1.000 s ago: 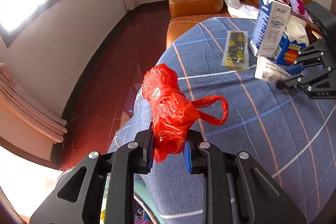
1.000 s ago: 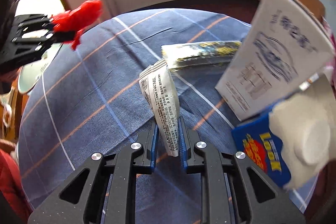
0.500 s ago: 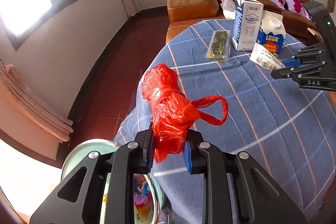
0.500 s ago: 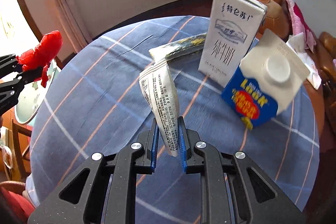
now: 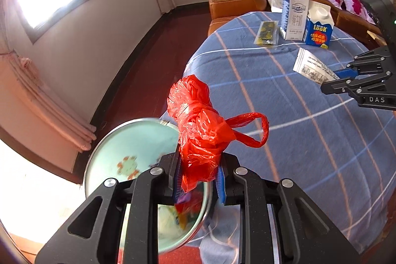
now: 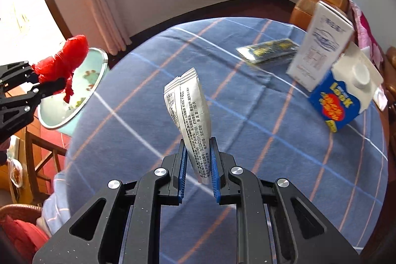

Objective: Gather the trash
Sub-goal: 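Carry the red bag and white wrapper over the bin with both tools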

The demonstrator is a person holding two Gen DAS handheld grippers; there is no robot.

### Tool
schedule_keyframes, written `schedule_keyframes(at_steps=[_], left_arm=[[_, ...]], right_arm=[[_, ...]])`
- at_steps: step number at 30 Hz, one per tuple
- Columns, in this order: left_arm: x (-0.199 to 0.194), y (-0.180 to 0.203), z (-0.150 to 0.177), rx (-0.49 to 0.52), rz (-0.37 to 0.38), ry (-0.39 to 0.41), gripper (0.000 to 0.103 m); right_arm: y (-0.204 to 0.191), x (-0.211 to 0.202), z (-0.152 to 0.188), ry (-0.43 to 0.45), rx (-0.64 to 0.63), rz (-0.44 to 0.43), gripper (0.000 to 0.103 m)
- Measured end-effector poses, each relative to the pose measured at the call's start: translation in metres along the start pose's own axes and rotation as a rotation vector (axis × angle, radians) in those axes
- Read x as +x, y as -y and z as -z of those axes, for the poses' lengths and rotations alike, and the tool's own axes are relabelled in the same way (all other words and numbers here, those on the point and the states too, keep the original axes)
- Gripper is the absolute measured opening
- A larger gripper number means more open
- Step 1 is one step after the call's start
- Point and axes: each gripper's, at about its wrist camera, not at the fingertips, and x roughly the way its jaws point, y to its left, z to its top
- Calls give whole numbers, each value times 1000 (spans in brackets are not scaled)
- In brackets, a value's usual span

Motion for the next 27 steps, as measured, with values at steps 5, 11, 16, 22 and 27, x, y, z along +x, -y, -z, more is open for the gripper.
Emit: schedule_keyframes(at_steps=[5,11,16,22,27], left_arm=[[-10,-24,22,-39,-41,-5,22],[-16,-50,48,-96,-90,-22,22],[-19,-72,68,-138,-117,-38,22],[-16,-91,83,-196,-128,-52,22],[-9,-97,90,-207,-129,-70,22]], right_arm=[[-36,0,-8,19,-21,-33,18],[-90,15,-17,18,-69,-65,18],[-130,23,-20,32,-110,-63,18],[-168,28,-23,39,-126,-57,18],[-189,34,-28,40,-105,-103,18]])
